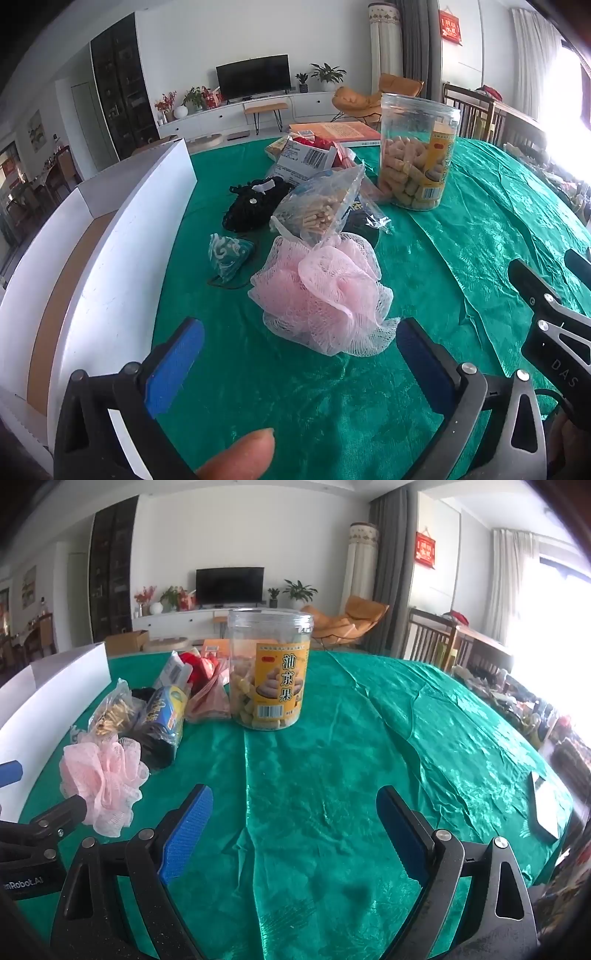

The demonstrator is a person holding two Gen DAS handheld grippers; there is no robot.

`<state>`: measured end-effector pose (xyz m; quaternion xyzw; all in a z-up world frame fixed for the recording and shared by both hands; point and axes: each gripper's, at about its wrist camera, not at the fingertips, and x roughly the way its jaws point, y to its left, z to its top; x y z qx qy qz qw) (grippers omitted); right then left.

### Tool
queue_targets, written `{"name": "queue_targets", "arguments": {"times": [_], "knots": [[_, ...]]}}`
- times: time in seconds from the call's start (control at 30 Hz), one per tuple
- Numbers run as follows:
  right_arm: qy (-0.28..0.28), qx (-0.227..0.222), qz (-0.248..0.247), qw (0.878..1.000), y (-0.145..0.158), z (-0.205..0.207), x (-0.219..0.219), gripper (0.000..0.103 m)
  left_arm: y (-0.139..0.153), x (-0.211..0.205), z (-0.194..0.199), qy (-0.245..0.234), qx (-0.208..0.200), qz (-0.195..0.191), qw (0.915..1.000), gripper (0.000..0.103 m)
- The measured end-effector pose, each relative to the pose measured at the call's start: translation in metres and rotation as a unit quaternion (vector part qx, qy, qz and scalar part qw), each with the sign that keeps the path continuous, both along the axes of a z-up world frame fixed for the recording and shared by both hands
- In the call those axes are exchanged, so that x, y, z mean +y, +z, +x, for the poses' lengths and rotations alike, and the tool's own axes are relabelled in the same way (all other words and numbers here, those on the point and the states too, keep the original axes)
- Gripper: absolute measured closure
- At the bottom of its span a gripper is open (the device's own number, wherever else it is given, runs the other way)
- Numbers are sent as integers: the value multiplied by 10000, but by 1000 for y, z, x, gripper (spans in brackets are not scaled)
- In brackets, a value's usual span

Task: Organize soft objects

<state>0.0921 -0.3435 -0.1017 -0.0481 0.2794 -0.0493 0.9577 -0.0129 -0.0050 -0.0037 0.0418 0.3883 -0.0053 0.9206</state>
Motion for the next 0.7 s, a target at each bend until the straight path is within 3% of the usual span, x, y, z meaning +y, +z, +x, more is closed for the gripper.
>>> {"name": "queue_targets", "arguments": {"times": [0.7], "knots": [[3,11,64,10000,1,-1,-2,11,-5,1,-7,-33,29,64,10000,0]]}}
